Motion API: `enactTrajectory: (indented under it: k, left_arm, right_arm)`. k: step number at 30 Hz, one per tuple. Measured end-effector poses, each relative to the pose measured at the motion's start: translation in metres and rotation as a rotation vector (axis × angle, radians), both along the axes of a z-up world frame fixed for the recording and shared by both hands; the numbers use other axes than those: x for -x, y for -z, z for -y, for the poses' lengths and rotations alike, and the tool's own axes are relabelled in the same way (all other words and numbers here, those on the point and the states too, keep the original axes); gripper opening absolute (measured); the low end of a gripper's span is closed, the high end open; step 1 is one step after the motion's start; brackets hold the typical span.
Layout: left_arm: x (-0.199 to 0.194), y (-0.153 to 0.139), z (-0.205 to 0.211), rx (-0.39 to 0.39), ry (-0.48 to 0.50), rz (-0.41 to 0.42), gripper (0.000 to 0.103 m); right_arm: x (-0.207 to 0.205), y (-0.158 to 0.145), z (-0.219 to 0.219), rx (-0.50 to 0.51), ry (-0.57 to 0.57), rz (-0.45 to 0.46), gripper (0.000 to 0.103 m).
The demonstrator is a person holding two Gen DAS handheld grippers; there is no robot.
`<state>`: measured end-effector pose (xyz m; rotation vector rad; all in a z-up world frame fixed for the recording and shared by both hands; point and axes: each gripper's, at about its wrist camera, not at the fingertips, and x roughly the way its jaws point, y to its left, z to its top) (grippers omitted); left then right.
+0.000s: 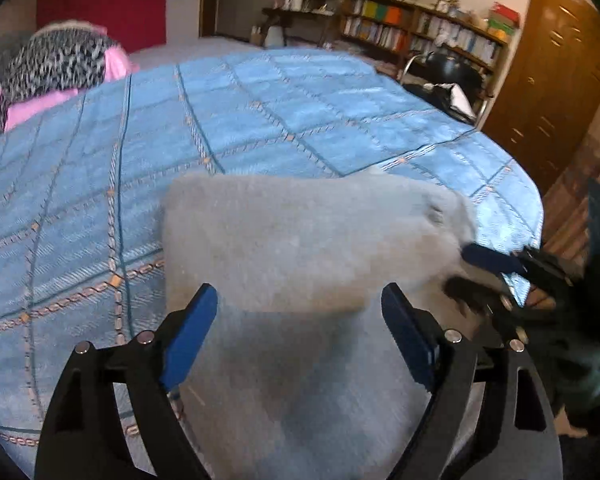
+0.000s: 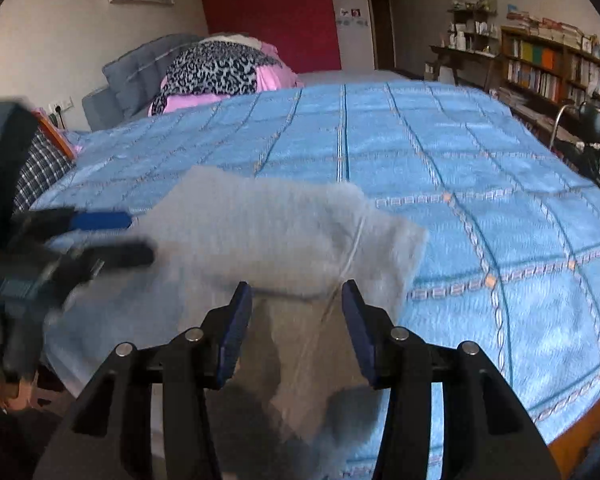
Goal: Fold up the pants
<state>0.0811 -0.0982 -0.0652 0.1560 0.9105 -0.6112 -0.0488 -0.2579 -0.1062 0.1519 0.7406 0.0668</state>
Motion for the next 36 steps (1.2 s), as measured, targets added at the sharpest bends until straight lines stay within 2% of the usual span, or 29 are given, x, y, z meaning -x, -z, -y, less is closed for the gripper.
enactTrajectory:
  k: [3,6,11,15,17,18,19,21,26,29,36]
  left_arm:
    - [-0.008,0.017,0.008,-0.043,-0.001,-0.028,0.085]
    - [-0.007,0.024,0.013,-0.070,0.003,-0.014,0.085]
    - [-0.004,0.021,0.012,-0.078,-0.015,-0.012,0.085]
    - [0.008,0.006,0.008,-0.105,-0.054,0.029,0.086]
    - [0.014,-0.002,0.005,-0.115,-0.082,0.057,0.091]
    - [0.017,-0.007,0.003,-0.115,-0.094,0.069,0.097]
    - [0.021,-0.011,0.000,-0.113,-0.111,0.080,0.099]
    - [0.025,-0.017,-0.006,-0.110,-0.135,0.095,0.100]
    - [0.030,-0.023,-0.017,-0.123,-0.195,0.098,0.100]
    - [0.033,-0.025,-0.022,-0.130,-0.222,0.093,0.100]
    - [0.054,-0.040,-0.023,-0.158,-0.229,0.151,0.100]
  right_arm:
    - [0.000,0.009,-0.002,0.011,-0.008,-0.009,0.048]
    - [-0.003,0.015,-0.001,0.006,-0.010,-0.017,0.049]
    - [-0.002,0.014,-0.002,0.013,-0.009,-0.022,0.049]
    - [0.009,-0.002,-0.003,-0.003,0.008,-0.014,0.049]
    - [0.014,-0.007,-0.002,-0.012,0.017,-0.012,0.053]
    - [0.019,-0.010,-0.004,-0.013,0.023,-0.009,0.062]
    - [0.022,-0.012,-0.005,-0.010,0.024,-0.007,0.071]
    - [0.028,-0.015,-0.008,0.003,0.020,0.000,0.076]
    - [0.037,-0.017,-0.015,0.026,0.014,-0.006,0.077]
    - [0.042,-0.021,-0.015,0.022,0.023,0.006,0.083]
    - [0.056,-0.041,-0.022,0.064,0.037,0.034,0.085]
